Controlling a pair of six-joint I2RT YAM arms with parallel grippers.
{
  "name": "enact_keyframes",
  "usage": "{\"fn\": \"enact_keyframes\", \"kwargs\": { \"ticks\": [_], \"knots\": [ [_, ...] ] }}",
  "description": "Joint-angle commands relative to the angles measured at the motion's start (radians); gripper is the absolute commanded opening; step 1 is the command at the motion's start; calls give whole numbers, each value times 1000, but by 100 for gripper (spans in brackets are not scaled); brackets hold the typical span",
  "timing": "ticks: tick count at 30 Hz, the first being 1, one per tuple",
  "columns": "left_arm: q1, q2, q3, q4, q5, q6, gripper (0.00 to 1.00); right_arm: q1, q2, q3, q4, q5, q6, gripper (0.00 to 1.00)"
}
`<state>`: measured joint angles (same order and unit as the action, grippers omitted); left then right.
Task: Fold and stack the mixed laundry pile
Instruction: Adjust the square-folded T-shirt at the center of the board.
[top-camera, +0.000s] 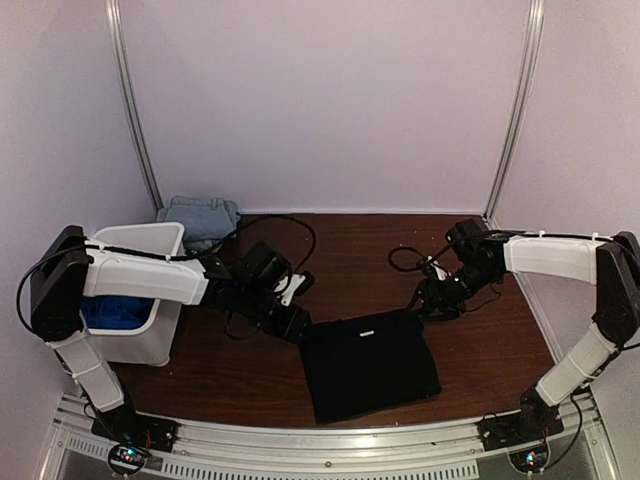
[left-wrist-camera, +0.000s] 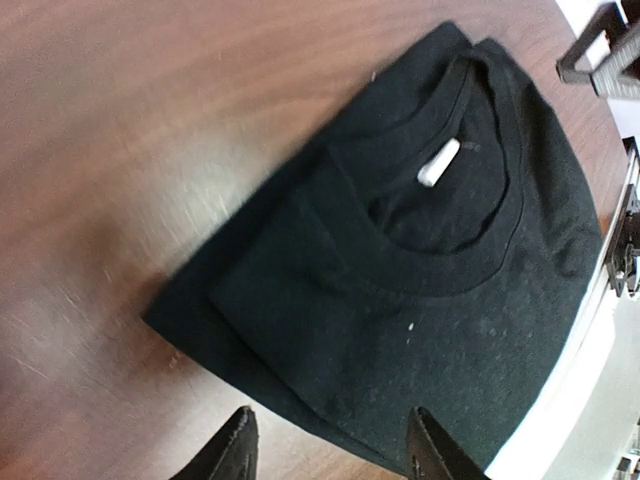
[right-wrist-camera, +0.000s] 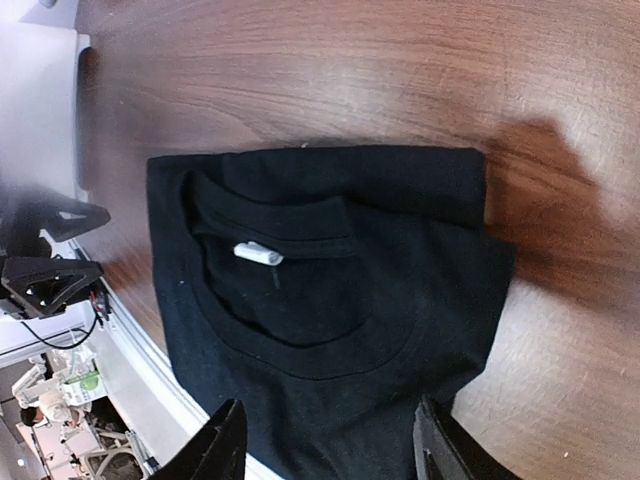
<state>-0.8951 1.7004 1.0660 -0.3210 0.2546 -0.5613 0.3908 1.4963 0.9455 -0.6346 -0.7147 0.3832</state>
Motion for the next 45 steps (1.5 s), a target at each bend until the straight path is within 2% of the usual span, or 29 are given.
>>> {"fn": "enact_keyframes", "kwargs": {
  "ticks": [1,7,12,16,20,24,28,37,45],
  "knots": [
    [-6,31,-48,89,36,-115,51,-9,91,55,-22,41,-96,56],
    [4,165,25,46,1,-103,45,3,157,-3,6,-13,-110,51],
    [70,249,115,7,-14,-49,42,43,92,-102,34,-59,-66,51],
    [116,237,153,-21,-15,13,42,72,18,-143,28,-127,-36,52],
    [117,166,147,-11,18,65,48,34,-33,-79,-91,-46,-96,55],
    [117,126,156,19,65,79,49,-39,-45,-44,-117,4,-118,55],
    [114,159,187,23,78,74,49,-64,4,-37,-130,30,-168,54],
    [88,259,255,23,106,64,49,-69,110,-22,-69,-3,-160,52],
    [83,312,289,14,113,62,48,-70,141,-10,-97,63,-159,53]
  ]
}}
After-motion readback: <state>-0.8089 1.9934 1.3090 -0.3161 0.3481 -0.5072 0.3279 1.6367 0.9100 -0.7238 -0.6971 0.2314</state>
